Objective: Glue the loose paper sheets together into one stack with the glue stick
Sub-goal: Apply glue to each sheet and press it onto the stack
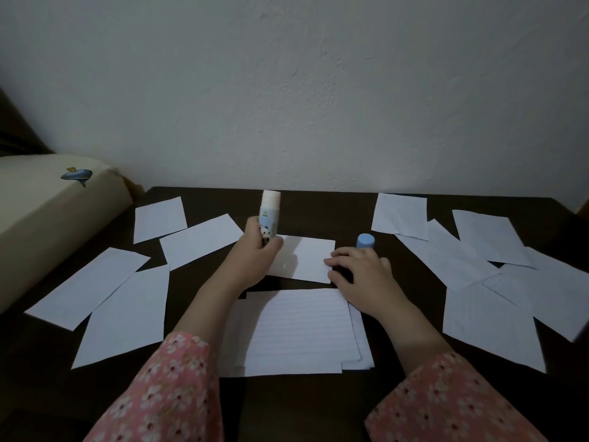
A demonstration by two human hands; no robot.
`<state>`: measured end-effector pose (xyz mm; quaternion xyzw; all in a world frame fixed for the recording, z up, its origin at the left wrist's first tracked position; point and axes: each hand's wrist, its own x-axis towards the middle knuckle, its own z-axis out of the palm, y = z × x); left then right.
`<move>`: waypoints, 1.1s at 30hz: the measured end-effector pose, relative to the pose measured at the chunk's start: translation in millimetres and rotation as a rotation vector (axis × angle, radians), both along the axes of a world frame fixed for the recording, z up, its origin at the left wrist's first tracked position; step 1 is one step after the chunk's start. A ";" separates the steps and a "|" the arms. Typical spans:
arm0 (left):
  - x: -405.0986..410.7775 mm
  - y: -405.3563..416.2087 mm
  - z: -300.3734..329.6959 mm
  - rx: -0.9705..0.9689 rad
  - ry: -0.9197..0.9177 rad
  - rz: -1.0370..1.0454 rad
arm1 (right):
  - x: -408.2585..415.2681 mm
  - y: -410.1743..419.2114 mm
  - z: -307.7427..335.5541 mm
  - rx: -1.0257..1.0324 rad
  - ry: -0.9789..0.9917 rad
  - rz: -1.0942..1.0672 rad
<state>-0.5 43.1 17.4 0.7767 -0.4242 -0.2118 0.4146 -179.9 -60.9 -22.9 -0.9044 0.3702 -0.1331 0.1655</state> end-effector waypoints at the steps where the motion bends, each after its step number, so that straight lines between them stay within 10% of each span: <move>1: -2.7 0.2 -0.8 -0.024 -0.003 -0.007 | -0.2 -0.5 -1.5 -0.005 -0.014 -0.003; 10: -12.3 16.8 13.0 -0.364 0.365 0.179 | -0.8 0.3 -2.1 0.012 -0.010 -0.004; 22: -40.3 6.5 -4.1 -0.353 0.845 0.285 | 0.4 10.6 0.2 0.137 -0.030 -0.083; 33: -50.9 -9.8 -14.0 -0.256 0.074 -0.055 | -1.0 8.5 0.0 0.122 -0.065 -0.082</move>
